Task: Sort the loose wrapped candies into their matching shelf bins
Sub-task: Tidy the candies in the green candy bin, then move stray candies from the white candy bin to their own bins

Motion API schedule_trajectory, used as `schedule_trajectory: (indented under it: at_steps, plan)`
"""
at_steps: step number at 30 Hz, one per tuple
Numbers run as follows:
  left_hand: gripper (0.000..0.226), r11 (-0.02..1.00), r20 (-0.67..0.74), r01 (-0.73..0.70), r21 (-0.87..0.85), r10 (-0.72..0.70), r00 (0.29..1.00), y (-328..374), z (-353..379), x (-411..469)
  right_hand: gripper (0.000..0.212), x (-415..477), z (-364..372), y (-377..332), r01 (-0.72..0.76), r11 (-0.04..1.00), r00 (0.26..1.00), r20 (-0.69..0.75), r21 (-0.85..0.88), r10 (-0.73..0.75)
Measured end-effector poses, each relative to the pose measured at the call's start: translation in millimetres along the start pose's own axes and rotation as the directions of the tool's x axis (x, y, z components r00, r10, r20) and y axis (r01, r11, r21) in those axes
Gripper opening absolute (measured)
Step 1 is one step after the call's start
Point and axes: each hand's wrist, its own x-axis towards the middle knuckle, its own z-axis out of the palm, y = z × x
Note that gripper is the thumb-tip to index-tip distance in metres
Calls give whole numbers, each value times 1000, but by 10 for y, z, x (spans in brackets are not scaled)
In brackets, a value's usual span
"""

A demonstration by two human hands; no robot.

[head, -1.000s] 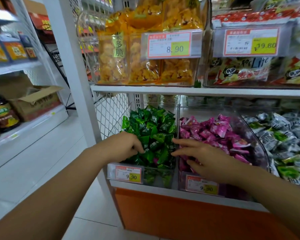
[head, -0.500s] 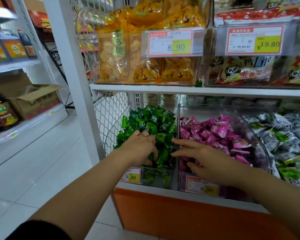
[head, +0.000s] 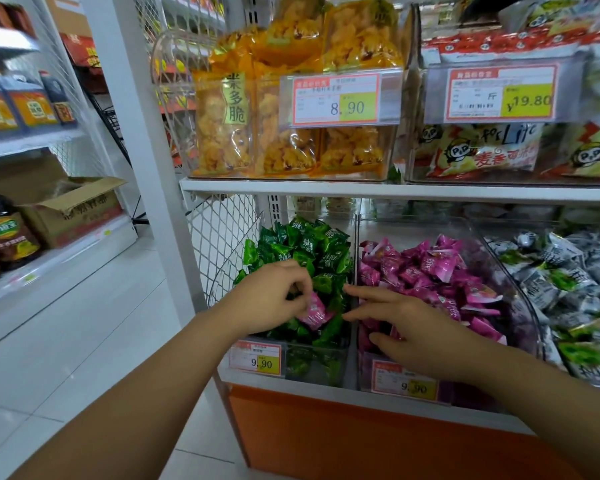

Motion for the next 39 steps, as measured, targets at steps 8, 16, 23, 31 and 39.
schedule_trajectory:
  at_steps: [8, 16, 23, 31, 39]
  plan:
    - [10, 917, -139, 13, -398, -74, 988, 397, -144, -98, 58, 106, 64, -140, -26, 941, 910, -382, 338, 162]
    - [9, 892, -137, -31, -451, -35, 990, 621, -86, 3, 21, 46, -123, 13, -37, 866, 884, -387, 499, 261]
    - [18, 905, -141, 92, -414, -164, 976, 333, 54, 95, 15, 50, -210, 264, -215, 888, 694, -576, 406, 432]
    - [68, 954, 257, 28, 298, -109, 960, 135, 348, 275, 39, 198, -123, 15, -32, 999, 972, -230, 22, 37]
    - [53, 880, 181, -105, 464, 22, 983, -136, 243, 252, 35, 248, -102, 76, -45, 999, 995, -92, -15, 43]
